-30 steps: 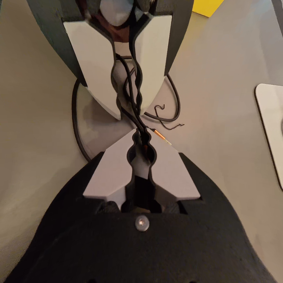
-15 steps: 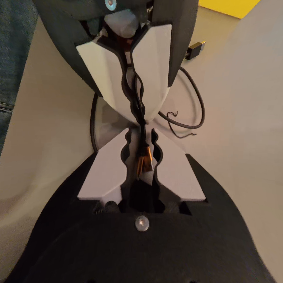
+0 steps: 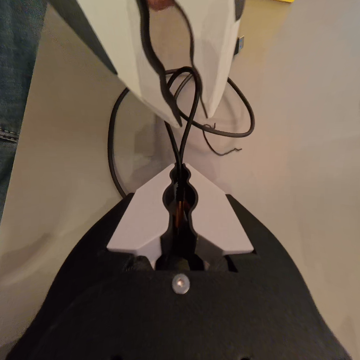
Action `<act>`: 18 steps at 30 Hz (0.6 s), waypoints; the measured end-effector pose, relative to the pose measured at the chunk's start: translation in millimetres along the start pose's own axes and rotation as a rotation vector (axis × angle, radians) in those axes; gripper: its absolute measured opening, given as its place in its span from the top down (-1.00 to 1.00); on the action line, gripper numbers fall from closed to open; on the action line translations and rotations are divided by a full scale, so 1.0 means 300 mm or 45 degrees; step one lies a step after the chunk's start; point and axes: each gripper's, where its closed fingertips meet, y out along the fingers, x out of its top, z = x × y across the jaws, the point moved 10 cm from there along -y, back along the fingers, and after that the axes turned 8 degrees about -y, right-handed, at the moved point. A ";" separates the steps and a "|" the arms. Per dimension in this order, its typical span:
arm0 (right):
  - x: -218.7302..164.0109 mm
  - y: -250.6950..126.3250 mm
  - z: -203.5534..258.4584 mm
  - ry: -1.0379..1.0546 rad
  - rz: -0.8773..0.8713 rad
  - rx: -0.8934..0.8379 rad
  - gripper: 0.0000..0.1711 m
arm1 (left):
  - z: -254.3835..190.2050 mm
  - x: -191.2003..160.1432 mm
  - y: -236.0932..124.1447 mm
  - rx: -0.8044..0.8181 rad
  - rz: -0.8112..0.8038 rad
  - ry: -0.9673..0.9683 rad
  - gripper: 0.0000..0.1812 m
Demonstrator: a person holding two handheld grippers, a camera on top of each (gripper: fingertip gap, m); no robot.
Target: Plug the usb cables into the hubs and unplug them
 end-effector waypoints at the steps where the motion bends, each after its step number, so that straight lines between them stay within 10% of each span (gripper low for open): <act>1: -0.006 -0.005 0.001 0.001 0.006 -0.002 0.99 | 0.010 0.002 0.002 -0.013 0.015 -0.007 0.77; 18: -0.037 -0.032 0.028 0.021 -0.093 0.030 0.99 | 0.100 0.053 0.171 -0.035 0.326 -0.100 0.93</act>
